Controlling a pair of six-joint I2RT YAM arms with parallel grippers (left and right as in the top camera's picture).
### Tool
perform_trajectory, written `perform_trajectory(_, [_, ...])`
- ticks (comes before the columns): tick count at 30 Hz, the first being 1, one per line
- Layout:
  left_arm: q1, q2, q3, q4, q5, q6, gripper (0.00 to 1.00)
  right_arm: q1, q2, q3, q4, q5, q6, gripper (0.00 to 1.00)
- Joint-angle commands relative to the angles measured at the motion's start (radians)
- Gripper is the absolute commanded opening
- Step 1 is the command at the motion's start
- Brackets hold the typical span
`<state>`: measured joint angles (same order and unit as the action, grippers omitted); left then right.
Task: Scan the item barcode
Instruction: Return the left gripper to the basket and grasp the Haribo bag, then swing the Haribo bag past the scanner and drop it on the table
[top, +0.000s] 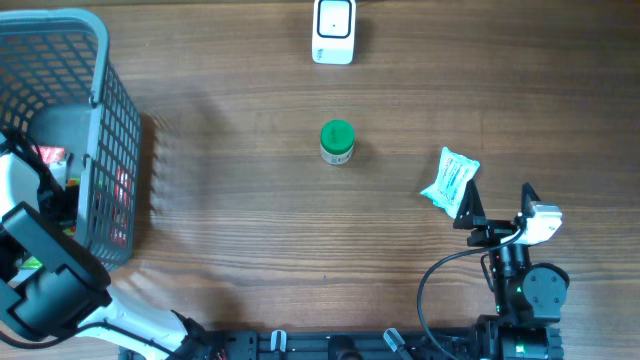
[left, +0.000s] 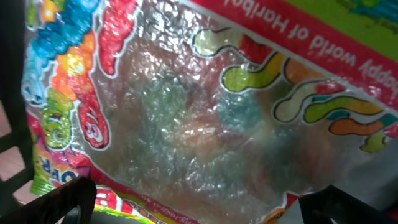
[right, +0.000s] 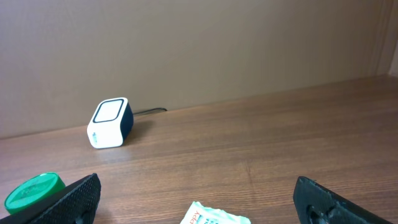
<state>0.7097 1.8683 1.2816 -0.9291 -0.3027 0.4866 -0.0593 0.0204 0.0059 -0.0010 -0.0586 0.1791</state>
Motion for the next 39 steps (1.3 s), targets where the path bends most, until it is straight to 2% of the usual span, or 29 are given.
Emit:
perform_trajectory(1, [0.006,0.065,-0.008,0.036,0.011,0.034,1.00,0.002,-0.006,-0.001,0.002,0.006,0.007,1.00])
perform_trajectory(3, [0.006,0.076,-0.008,0.042,0.055,0.038,1.00,0.002,-0.006,-0.001,0.002,0.006,0.007,1.00])
perform_trajectory(4, [0.006,0.079,-0.008,0.043,0.083,0.065,0.91,0.002,-0.006,-0.001,0.002,0.006,0.007,1.00])
perform_trajectory(5, [0.006,0.079,-0.008,0.045,0.116,0.106,0.66,0.002,-0.006,-0.001,0.002,0.006,0.007,1.00])
perform_trajectory(6, [0.006,0.079,-0.008,0.052,0.119,0.112,0.07,0.002,-0.006,-0.001,0.002,0.006,0.007,1.00])
perform_trajectory(7, [0.006,0.079,-0.008,0.059,0.119,0.111,0.04,0.002,-0.006,-0.001,0.002,0.006,0.007,1.00])
perform_trajectory(9, [0.004,0.078,-0.008,0.068,0.120,0.100,0.04,0.002,-0.006,-0.001,0.002,0.006,0.007,1.00])
perform_trajectory(12, [-0.028,0.061,0.015,0.074,0.146,0.021,0.04,0.002,-0.006,-0.001,0.002,0.006,0.007,1.00])
perform_trajectory(15, [-0.082,0.020,0.113,0.045,0.145,-0.138,0.04,0.002,-0.006,-0.001,0.002,0.006,0.007,1.00])
perform_trajectory(18, [-0.112,-0.079,0.223,-0.013,0.146,-0.182,0.04,0.002,-0.006,-0.001,0.002,0.006,0.007,1.00])
perform_trajectory(22, [-0.111,-0.282,0.262,0.021,0.169,-0.357,0.04,0.002,-0.006,-0.001,0.002,0.006,0.008,1.00])
perform_trajectory(24, [-0.111,-0.376,0.262,0.044,0.260,-0.395,0.04,0.002,-0.006,-0.001,0.002,0.006,0.007,1.00])
perform_trajectory(28, [-0.111,-0.574,0.262,0.116,0.562,-0.500,0.04,0.002,-0.006,-0.001,0.002,0.006,0.007,1.00])
perform_trajectory(32, [-0.127,-0.793,0.262,0.148,0.840,-0.533,0.04,0.002,-0.006,-0.001,0.002,0.006,0.007,1.00])
perform_trajectory(35, [-0.262,-0.852,0.261,0.144,1.019,-0.600,0.04,0.002,-0.006,-0.001,0.002,0.006,0.007,1.00])
perform_trajectory(37, [-0.455,-0.839,0.256,0.117,0.997,-0.599,0.04,0.002,-0.006,-0.001,0.002,0.006,0.007,1.00])
perform_trajectory(38, [-0.629,-0.795,0.254,0.095,0.932,-0.599,0.04,0.002,-0.006,-0.001,0.002,0.006,0.007,1.00])
perform_trajectory(39, [-0.728,-0.760,0.254,0.087,0.887,-0.599,0.04,0.002,-0.006,-0.001,0.002,0.006,0.007,1.00])
